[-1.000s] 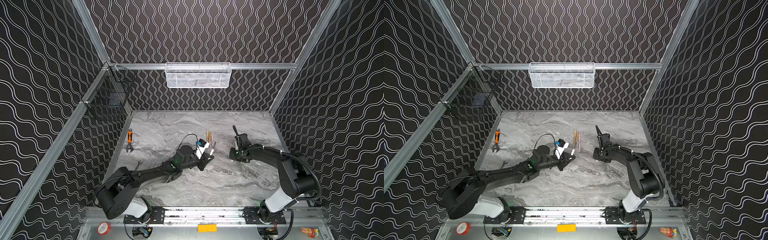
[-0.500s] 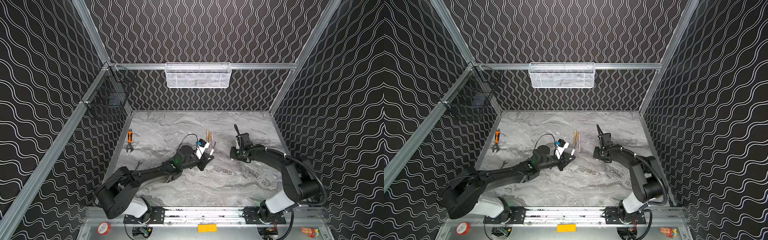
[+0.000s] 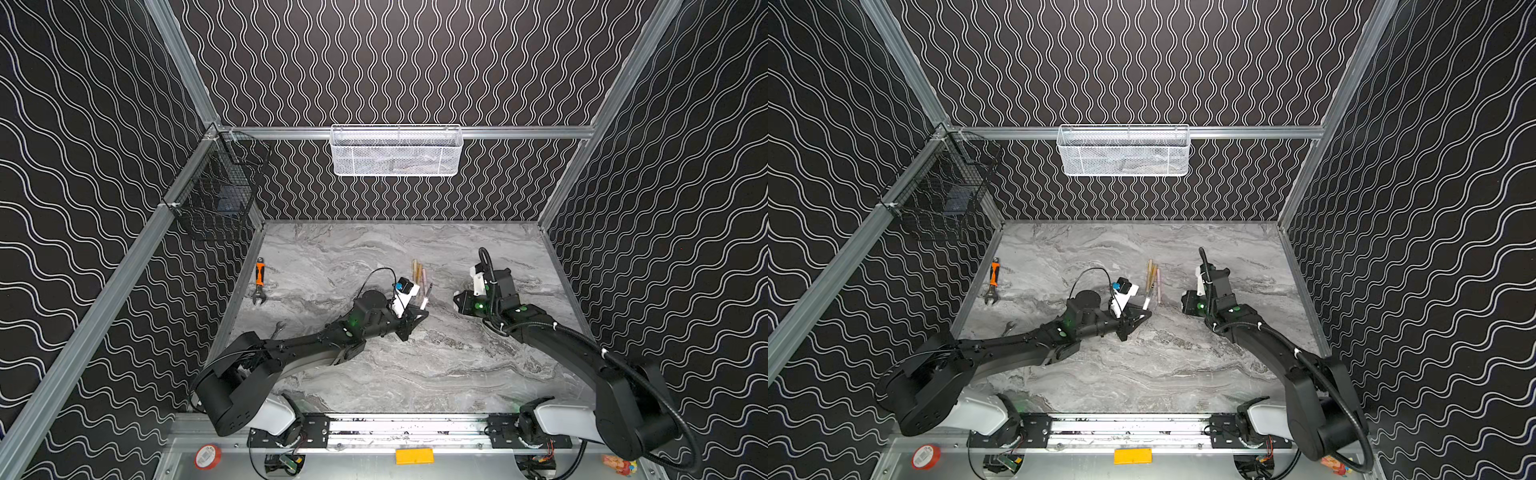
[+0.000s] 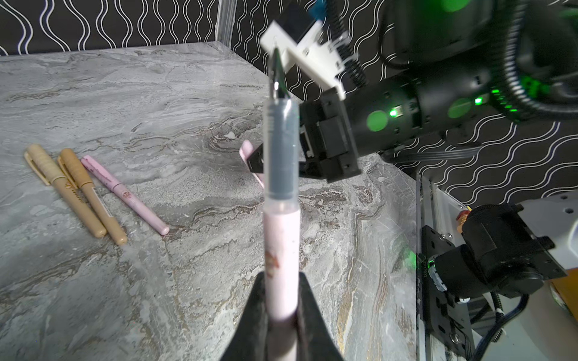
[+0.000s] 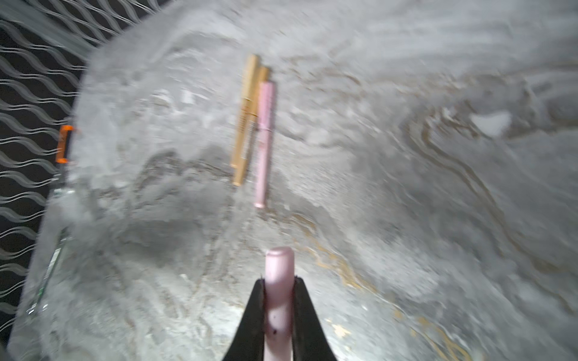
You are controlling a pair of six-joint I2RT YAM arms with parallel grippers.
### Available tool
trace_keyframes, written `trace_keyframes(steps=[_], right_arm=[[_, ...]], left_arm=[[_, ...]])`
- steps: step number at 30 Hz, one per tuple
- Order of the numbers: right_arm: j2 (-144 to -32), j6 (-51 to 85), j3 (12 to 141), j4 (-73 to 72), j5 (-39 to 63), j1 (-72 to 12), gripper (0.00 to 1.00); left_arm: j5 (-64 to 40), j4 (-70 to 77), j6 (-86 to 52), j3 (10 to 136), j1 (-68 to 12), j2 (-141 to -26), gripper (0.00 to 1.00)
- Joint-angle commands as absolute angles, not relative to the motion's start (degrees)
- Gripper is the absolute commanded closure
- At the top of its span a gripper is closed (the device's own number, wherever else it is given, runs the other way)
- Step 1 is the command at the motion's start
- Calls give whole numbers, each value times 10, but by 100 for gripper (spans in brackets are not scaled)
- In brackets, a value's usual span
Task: Insert pens into pen caps
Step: Pick up the pen cap from the center of the table.
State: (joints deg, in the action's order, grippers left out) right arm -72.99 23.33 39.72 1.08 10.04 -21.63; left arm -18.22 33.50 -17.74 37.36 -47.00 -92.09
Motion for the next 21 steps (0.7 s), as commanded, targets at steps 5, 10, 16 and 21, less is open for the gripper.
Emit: trace_keyframes(steps=[5, 10, 16, 21], right_arm=[[-698, 232, 399, -60, 139, -234, 85], [-680, 244, 408, -72, 150, -244, 85], [-661, 257, 427, -83, 159, -268, 85], [-645, 268, 436, -99, 166, -278, 84]], left_arm=[[-173, 347, -160, 369, -471, -905, 94], [-177, 354, -163, 364, -470, -906, 94], [-185, 366, -170, 363, -470, -915, 94], [-190, 366, -173, 364, -471, -918, 94]])
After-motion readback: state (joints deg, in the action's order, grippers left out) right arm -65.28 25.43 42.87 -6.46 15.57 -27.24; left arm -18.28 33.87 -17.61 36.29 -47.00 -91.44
